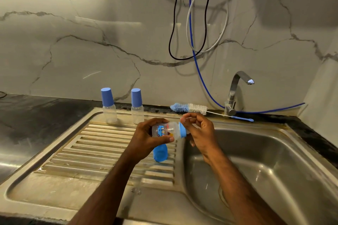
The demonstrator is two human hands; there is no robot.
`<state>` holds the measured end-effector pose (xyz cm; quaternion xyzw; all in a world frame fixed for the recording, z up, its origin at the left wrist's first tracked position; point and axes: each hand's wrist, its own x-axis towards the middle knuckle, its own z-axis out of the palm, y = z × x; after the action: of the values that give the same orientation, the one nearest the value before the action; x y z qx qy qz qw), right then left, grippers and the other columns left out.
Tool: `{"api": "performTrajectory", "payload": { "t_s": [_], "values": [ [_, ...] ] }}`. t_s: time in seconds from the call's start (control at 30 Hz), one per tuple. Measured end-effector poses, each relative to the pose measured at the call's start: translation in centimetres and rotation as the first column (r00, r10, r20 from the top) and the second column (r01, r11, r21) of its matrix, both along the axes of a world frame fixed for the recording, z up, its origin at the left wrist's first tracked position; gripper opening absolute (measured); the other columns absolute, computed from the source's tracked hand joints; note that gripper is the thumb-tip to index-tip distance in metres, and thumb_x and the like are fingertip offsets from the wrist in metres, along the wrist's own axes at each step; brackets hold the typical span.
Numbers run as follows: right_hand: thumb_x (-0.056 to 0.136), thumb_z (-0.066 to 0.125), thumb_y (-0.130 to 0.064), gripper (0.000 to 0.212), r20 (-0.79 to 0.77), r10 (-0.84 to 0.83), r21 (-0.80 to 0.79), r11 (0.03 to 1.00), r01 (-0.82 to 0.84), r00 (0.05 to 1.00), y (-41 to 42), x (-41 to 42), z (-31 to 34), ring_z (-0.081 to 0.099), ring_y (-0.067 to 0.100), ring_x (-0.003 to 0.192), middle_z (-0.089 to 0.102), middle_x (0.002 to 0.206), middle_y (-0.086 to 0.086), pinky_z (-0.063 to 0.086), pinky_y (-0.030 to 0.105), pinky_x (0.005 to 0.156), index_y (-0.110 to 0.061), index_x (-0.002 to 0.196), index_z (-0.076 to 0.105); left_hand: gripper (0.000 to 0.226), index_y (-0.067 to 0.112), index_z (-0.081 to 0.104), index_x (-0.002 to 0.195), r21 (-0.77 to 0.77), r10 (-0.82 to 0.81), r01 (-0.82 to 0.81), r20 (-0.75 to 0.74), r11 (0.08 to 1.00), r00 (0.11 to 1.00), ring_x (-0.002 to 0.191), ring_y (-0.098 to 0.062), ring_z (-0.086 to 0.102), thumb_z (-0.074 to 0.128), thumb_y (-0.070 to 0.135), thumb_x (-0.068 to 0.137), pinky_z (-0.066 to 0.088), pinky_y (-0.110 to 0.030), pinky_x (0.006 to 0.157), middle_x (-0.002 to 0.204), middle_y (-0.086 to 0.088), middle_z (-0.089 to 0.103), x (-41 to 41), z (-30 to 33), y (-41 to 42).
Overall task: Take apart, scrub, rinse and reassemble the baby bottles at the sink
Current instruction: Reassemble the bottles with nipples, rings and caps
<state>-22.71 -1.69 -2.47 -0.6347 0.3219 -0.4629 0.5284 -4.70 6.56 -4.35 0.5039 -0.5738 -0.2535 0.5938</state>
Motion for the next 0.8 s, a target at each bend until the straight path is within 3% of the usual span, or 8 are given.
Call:
{"api": "performTrajectory", "payload": {
  "t_s": [0.1,0.2,0.3,0.4,0.5,0.6,0.67,0.8],
  "values": [
    [0.081,0.079,-0.021,0.029,0.128,0.245,0.09,0.962,-0.257,0.961,-0.3,-1.0,-0.3,0.069,0.022,0.08,0.069,0.111,0.014,0.054,0.031,0.056,-0.018,0.11,0.072,0.052,0.012,0.068,0.117,-0.003,-0.014,0.014,-0.068,1.0,0.998,0.096,-0.024,0.073,0.087,0.017,0.069,0.061,-0.032,0.076,0.103,-0.002,0.073,0.4,0.2,0.1],
    [0.078,0.08,-0.001,0.041,0.093,0.322,0.079,0.941,-0.33,0.942,-0.7,-1.5,-0.6,0.071,0.027,0.096,0.068,0.119,0.009,0.06,0.037,0.073,-0.02,0.114,0.073,0.05,0.013,0.068,0.116,0.015,-0.052,0.054,-0.083,0.998,0.995,0.098,-0.025,0.073,0.086,0.015,0.07,0.061,-0.033,0.078,0.105,-0.001,0.073,0.7,0.1,0.3],
    [0.083,0.077,-0.033,0.033,0.025,0.226,0.081,0.971,-0.227,0.974,-0.2,-0.9,-0.4,0.066,0.021,0.067,0.072,0.095,0.015,0.057,0.031,0.059,-0.01,0.106,0.071,0.053,0.017,0.069,0.116,0.021,-0.05,0.051,-0.05,0.998,0.998,0.1,-0.027,0.072,0.088,0.02,0.067,0.062,-0.037,0.081,0.106,0.001,0.072,0.6,0.1,0.2],
    [0.084,0.058,-0.067,0.066,-0.2,-0.046,0.0,0.999,0.047,0.979,0.4,0.4,-0.4,0.056,0.012,0.047,0.064,0.063,0.007,0.044,0.023,0.043,-0.002,0.086,0.066,0.061,0.022,0.069,0.118,-0.016,-0.013,0.013,0.014,1.0,1.0,0.101,-0.026,0.071,0.094,0.036,0.064,0.062,-0.04,0.082,0.109,0.002,0.071,0.5,0.0,-0.2],
    [0.078,0.05,-0.077,0.072,-0.202,-0.097,-0.033,0.995,0.093,0.975,0.5,0.8,-0.5,0.06,0.011,0.052,0.068,0.072,0.008,0.044,0.022,0.046,-0.009,0.091,0.067,0.052,0.02,0.07,0.114,-0.015,0.023,-0.022,0.07,1.0,0.997,0.094,-0.024,0.072,0.091,0.036,0.069,0.062,-0.036,0.077,0.102,0.002,0.072,0.1,0.0,-0.2],
    [0.082,0.073,-0.044,0.045,0.091,0.202,0.118,0.97,-0.212,0.975,-0.1,0.2,-0.7,0.069,0.019,0.081,0.068,0.112,0.011,0.053,0.031,0.061,-0.025,0.121,0.064,0.038,0.017,0.073,0.107,0.031,0.029,-0.029,-0.017,0.999,0.999,0.088,-0.023,0.073,0.085,0.034,0.076,0.061,-0.033,0.074,0.096,-0.003,0.074,0.1,0.3,-0.2],
    [0.079,0.08,-0.018,0.049,0.131,0.323,0.07,0.94,-0.334,0.937,-0.4,-0.2,-1.0,0.068,0.024,0.093,0.068,0.119,0.01,0.055,0.033,0.067,-0.024,0.125,0.065,0.036,0.018,0.076,0.102,0.066,0.017,-0.009,-0.118,0.998,0.993,0.088,-0.022,0.072,0.085,0.042,0.076,0.059,-0.033,0.074,0.095,-0.008,0.074,0.7,0.4,0.0],
    [0.078,0.081,-0.022,0.04,0.048,0.291,-0.01,0.957,-0.291,0.956,-0.4,-0.2,-0.8,0.064,0.025,0.095,0.07,0.11,0.009,0.056,0.033,0.071,-0.019,0.117,0.071,0.043,0.018,0.077,0.102,0.129,-0.061,0.081,-0.154,0.988,0.986,0.09,-0.025,0.069,0.079,0.049,0.073,0.058,-0.034,0.079,0.098,-0.014,0.073,1.5,0.4,0.1]
  ]
}}
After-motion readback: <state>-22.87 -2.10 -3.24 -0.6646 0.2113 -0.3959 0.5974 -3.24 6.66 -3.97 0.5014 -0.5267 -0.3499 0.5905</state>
